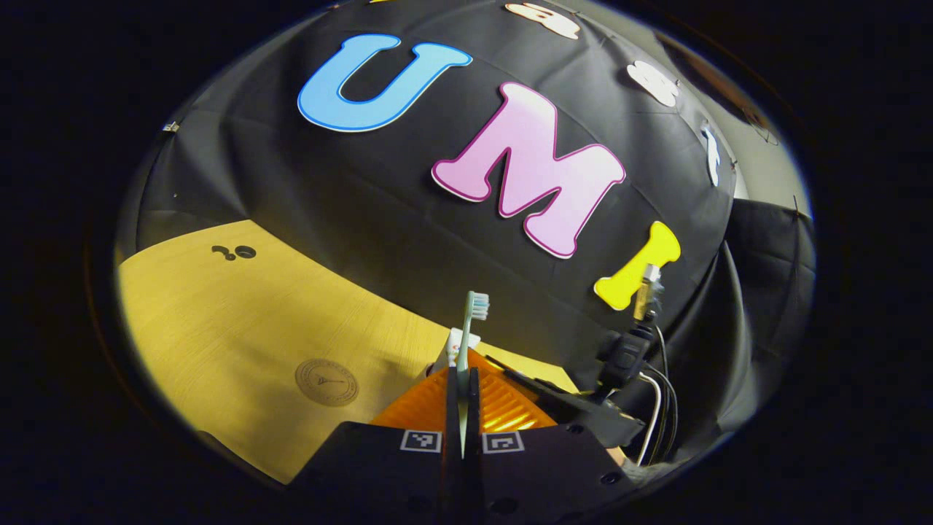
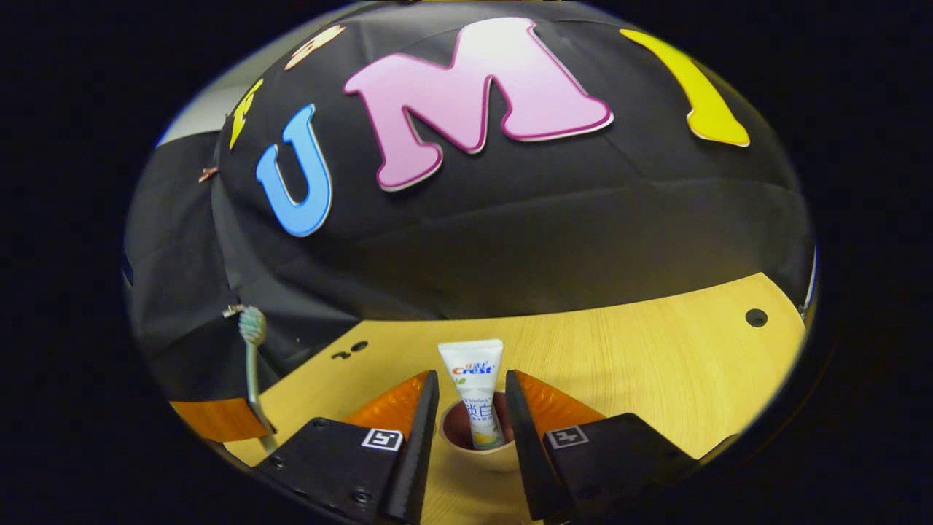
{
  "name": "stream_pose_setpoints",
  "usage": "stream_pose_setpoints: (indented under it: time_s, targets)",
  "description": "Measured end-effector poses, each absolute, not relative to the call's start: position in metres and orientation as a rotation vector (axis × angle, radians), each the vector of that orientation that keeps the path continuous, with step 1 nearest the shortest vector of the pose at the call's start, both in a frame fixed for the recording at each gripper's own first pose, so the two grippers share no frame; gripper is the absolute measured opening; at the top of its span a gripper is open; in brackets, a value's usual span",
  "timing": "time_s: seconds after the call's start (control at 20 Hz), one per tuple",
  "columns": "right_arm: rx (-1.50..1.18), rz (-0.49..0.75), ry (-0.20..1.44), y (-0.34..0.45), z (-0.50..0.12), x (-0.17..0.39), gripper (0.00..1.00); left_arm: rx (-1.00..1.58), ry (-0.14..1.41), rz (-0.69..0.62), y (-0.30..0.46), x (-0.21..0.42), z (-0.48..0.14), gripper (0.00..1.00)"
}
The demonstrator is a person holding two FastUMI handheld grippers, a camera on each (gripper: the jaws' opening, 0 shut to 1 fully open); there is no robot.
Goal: Put the toothbrush and toothpaste on the desktop into the cup, then pick up the cup and place it on the coaster on the desktop.
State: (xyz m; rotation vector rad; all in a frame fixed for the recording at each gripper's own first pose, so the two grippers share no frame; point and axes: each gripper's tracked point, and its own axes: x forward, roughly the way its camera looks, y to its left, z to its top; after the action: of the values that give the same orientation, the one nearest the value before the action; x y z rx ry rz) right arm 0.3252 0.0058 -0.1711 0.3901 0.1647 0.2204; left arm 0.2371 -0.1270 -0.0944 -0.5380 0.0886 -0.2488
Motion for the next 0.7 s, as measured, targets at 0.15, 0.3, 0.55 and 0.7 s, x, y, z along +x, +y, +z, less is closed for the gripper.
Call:
stream_pose_setpoints:
  time_s: [0.15,0.3,0.55,0.7]
  targets:
    - [0.416,0.159,0.123,-0.036,-0.151,0.312,0.61,-0.601,0.006,-0.233,-0.128,0.263,-0.074,0.06]
    - [0.412,0.112,0.117,-0.069,-0.151,0.295,0.61,-0.679,-0.054,-0.155,-0.122,0.299,-0.067,0.06]
    - [0.442,0.112,0.191,-0.089,-0.175,0.273,0.61,-0.73,-0.13,-0.049,-0.118,0.343,-0.073,0.06]
    - [0.419,0.127,0.223,-0.096,-0.189,0.265,0.61,-0.745,-0.135,-0.01,-0.119,0.358,-0.089,0.06]
